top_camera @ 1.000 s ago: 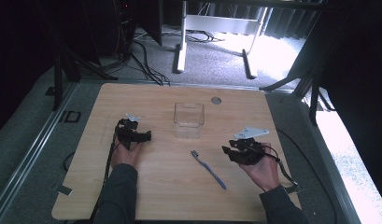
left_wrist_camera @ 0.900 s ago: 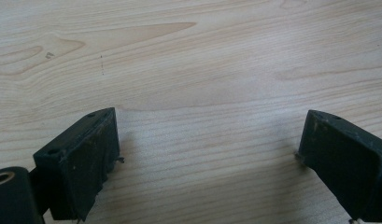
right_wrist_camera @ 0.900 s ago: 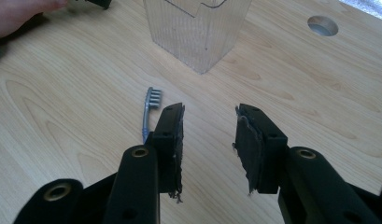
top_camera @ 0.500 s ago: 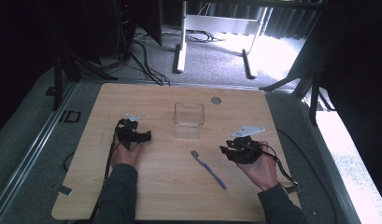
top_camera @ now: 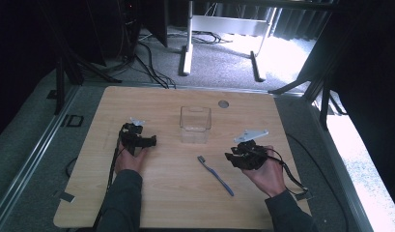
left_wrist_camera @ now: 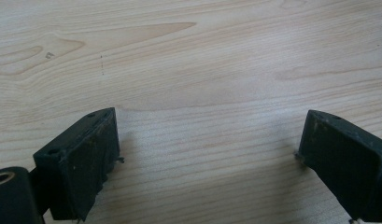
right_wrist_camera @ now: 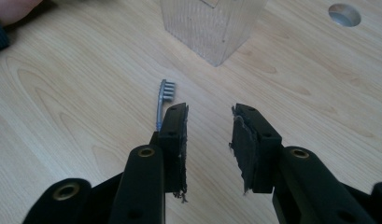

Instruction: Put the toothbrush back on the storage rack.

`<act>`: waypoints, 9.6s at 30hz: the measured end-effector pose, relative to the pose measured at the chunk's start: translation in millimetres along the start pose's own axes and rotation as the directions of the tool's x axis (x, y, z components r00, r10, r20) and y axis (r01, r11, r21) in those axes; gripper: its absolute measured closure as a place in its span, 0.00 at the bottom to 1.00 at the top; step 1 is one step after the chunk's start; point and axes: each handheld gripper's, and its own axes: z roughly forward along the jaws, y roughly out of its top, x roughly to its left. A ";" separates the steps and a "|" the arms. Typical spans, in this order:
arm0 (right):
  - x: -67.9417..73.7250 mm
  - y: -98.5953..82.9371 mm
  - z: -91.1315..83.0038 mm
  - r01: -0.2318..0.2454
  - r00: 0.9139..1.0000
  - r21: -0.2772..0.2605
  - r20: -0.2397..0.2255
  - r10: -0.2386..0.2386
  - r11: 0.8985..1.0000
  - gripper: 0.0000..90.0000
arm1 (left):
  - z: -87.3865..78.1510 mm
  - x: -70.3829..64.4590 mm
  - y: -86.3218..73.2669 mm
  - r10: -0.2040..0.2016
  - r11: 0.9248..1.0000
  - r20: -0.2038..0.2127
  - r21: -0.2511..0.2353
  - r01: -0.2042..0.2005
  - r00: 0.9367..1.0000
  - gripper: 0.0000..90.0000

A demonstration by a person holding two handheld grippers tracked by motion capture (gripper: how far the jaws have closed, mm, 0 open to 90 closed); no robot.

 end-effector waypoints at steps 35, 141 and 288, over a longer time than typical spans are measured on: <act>5.9 5.7 17.1 0.016 1.000 0.096 -0.024 -0.014 0.995 0.76 | 0.0 0.0 0.0 0.000 1.000 0.000 0.000 0.000 1.000 0.06; 28.6 11.7 67.4 0.111 0.990 0.351 -0.122 -0.072 0.930 0.87 | 0.0 0.0 0.0 0.000 1.000 0.000 0.000 0.000 1.000 0.06; 6.3 31.0 80.7 0.043 0.980 0.342 -0.199 0.028 0.939 0.91 | 0.0 0.1 0.0 0.000 1.000 0.000 0.000 0.000 1.000 0.06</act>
